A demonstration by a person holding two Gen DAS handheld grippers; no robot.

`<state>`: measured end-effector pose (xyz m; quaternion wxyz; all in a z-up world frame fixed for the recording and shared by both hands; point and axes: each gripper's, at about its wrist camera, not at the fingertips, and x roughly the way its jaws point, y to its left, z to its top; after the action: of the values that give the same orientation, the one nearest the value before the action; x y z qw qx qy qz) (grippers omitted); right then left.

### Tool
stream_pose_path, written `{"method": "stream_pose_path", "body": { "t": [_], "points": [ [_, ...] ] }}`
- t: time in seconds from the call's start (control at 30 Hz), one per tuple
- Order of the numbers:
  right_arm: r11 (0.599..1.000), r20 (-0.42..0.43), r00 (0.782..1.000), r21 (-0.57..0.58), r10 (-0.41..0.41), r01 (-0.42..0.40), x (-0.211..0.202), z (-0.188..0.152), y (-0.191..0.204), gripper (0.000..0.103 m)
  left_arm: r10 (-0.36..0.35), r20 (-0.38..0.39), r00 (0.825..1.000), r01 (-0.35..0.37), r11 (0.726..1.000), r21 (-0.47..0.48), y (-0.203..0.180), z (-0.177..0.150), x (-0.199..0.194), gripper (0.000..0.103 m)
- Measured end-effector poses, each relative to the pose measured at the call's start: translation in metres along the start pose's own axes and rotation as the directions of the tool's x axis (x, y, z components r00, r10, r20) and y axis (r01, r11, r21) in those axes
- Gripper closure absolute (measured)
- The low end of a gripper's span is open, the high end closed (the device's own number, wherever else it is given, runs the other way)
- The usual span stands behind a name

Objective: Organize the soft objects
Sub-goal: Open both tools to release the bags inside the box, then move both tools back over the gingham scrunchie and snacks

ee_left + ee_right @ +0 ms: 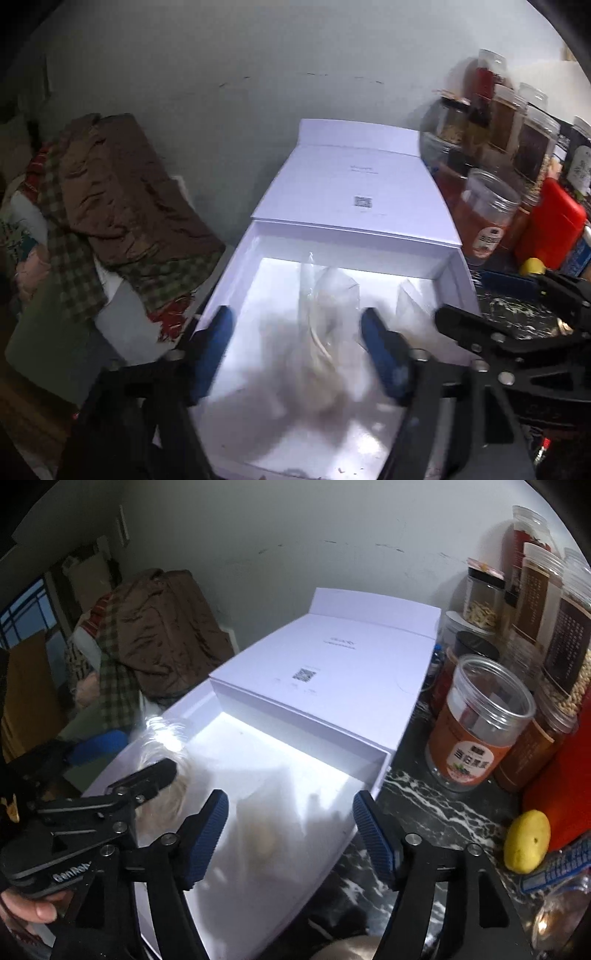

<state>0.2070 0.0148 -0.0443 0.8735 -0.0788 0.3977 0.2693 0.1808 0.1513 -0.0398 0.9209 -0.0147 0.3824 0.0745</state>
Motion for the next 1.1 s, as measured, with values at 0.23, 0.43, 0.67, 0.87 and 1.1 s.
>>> {"method": "stream_pose_path", "body": {
  "t": [0.23, 0.43, 0.67, 0.87, 1.1],
  "points": [
    [1.000, 0.020, 1.000, 0.026, -0.015, 0.015, -0.017, -0.005, -0.007, 0.029, 0.009, 0.008, 1.000, -0.009, 1.000, -0.001, 0.000, 0.000, -0.012, 0.024],
    [0.999, 0.074, 0.997, 0.022, -0.027, 0.026, -0.048, -0.006, -0.007, 0.029, 0.007, 0.059, 0.998, -0.008, 1.000, 0.007, -0.008, 0.002, -0.041, 0.024],
    [0.999, 0.148, 0.988, 0.027, -0.047, 0.044, -0.094, -0.008, -0.007, 0.029, -0.009, 0.132, 0.991, 0.006, 1.000, 0.021, -0.021, 0.007, -0.086, 0.024],
    [0.998, 0.201, 0.977, 0.031, -0.067, 0.062, -0.135, -0.016, -0.004, 0.029, -0.028, 0.194, 0.981, 0.019, 0.999, 0.045, -0.031, 0.006, -0.127, 0.024],
    [0.995, 0.245, 0.965, 0.029, -0.096, 0.092, -0.180, -0.033, 0.002, 0.029, -0.098, 0.221, 0.970, 0.084, 0.994, 0.074, -0.043, -0.005, -0.161, 0.024]
  ]
}}
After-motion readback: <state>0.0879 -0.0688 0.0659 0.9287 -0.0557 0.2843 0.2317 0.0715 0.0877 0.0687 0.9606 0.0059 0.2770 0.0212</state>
